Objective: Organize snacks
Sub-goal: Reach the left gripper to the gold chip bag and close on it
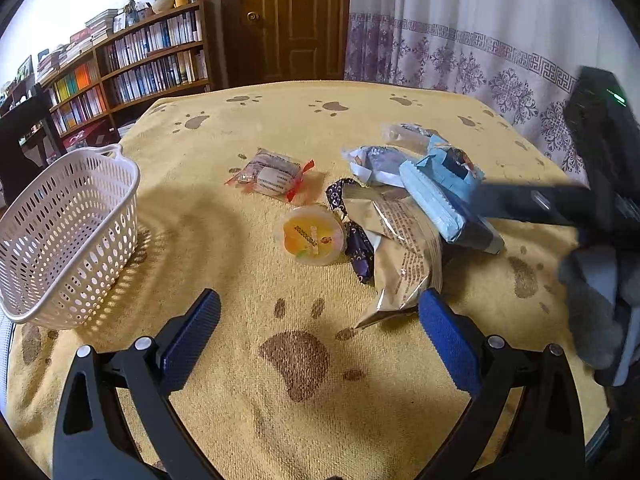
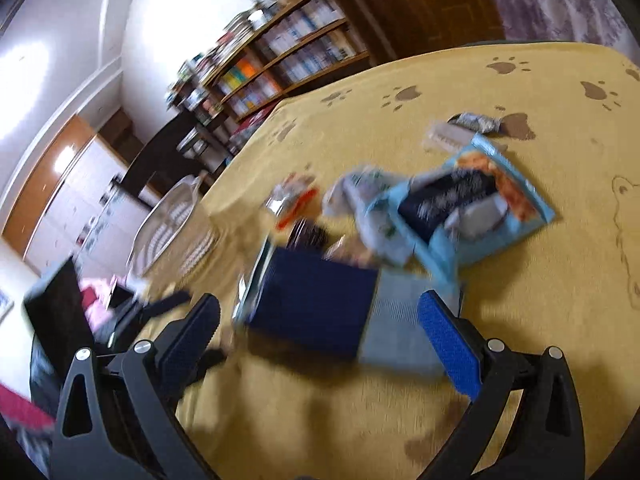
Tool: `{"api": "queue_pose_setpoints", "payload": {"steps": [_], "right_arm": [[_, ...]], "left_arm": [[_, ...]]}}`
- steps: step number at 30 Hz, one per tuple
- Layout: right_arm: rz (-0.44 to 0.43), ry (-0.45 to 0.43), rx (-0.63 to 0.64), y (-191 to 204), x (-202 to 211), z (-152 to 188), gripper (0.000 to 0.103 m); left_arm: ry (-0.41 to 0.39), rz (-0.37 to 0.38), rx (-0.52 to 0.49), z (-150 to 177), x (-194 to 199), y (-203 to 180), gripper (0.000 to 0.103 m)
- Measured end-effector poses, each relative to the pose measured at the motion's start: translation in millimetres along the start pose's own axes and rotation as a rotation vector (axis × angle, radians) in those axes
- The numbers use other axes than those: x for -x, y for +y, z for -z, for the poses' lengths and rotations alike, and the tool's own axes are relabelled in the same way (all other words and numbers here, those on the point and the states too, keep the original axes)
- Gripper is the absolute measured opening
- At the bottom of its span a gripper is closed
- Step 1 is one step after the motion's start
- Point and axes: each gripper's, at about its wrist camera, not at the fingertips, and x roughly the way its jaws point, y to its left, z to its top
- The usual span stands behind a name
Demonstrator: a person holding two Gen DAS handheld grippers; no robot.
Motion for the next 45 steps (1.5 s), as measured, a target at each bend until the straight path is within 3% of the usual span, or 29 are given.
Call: {"api": "queue_pose_setpoints", "payload": {"steps": [3,6,13,18,31,39,41,45], "right_arm": [[-0.034,0.026,0.042,3.6,11.9,19.0,0.098],[-0.022,-0.003,0.038,1.0,19.2,20.3,0.098],[-0.068,-0.048,-0.040,-7.3,3.4,-20.8,0.098],[-0.101,-0.018,-0.079,-15.6,-20.3,-37.9,0.098],[-0.111,0.063,0.031,-18.2,14.9,10.3,0.098],[-0.071,-0.006,0.040,-12.3,32.5,13.1,0.098],[-0.065,-0.029,0.022,-14.1,37.5,12.2,0.098],[-0.043,-0.061,0.003,-17.4,45.7,12.0,0.098]], "left_arm": [[0.003,-0.001,0.001,0.8,-1.5,0.0,0.101],[0.012,-0.002,0.000,2.2,-4.9,-1.6,0.101],[0.015,0.007,-0.023,2.6,-9.0,-9.4,0.101],[0.018,0.024,-0.033,3.4,-11.7,-12.7,0.101],[0.026,0.024,-0.045,4.2,-17.4,-16.1,0.101],[-0.008,0.050,-0.101,-11.5,-25.6,-44.0,0.100],[-0.012,0.051,-0.114,-15.5,-31.0,-49.1,0.096],[0.023,0.059,-0.075,-19.8,-47.9,-47.5,0.059]]}}
